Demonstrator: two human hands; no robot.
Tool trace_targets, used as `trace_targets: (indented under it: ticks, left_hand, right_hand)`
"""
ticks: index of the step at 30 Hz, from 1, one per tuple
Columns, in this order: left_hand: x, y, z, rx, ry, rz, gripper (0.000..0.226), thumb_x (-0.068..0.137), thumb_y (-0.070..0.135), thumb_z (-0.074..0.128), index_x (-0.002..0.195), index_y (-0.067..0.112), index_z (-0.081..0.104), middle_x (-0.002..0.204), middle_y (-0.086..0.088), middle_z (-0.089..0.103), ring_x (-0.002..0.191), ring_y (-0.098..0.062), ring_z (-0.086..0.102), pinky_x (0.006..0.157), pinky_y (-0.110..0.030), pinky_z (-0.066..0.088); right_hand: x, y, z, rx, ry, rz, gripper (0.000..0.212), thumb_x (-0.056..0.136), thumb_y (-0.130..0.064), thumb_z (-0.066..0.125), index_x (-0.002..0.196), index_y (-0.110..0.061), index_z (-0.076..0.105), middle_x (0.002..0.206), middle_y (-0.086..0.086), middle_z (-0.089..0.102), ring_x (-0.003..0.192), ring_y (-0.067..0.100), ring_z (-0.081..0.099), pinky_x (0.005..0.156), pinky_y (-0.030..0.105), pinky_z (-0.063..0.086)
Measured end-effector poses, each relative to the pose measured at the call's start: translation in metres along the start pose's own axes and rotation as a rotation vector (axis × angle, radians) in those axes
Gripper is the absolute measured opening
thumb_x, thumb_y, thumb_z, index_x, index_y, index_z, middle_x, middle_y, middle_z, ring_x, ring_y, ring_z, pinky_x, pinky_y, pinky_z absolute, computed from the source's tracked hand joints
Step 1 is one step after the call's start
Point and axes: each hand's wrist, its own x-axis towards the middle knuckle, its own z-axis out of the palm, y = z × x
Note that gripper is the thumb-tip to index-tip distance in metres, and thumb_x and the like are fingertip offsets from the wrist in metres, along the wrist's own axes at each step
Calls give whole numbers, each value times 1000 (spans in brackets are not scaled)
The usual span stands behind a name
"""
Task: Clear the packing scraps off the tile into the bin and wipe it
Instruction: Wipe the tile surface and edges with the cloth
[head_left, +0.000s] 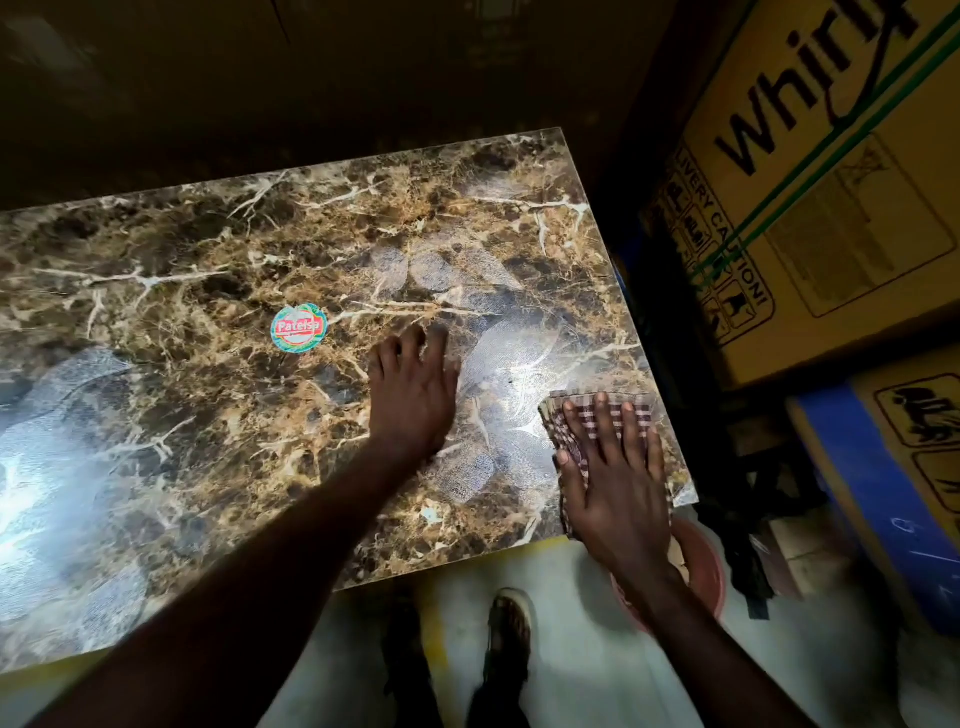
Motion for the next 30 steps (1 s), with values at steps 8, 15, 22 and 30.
trace_targets:
  ticks: [8,15,22,30]
  left_hand:
    - [60,-20,2,-34,2,-59,63,112,50,26,169,24,18,176,-8,21,163,-36,15,131,-63,9]
    - [86,-34,-12,36,103,28,33,109,46,40,131,23,49,143,-7,47,132,-36,45,106,-58,38]
    - [116,-43,-13,-8,104,14,47,108,46,41,153,30,42,141,-12,52,130,-37,45,104,-63,38]
    - [142,-43,-11,-26,128,15,36,109,42,41,143,29,46,130,-17,56,116,-40,53,101,-61,37]
  right_hand:
    - [10,-2,7,-35,-14,153,63,110,-57,27,169,-37,17,179,-1,6,166,25,1,131,55,14]
    - [57,-5,1,-23,-105,145,67,110,-66,19,170,-40,1,179,1,-8,165,27,-12,132,55,2]
    - [72,42,-22,-47,-295,-306,67,108,-70,22,167,-49,1,177,-12,-13,164,18,-15,132,56,9]
    - [23,33,-23,-26,-259,-111,70,109,-63,31,170,-38,8,179,-1,-6,165,23,-8,132,55,11]
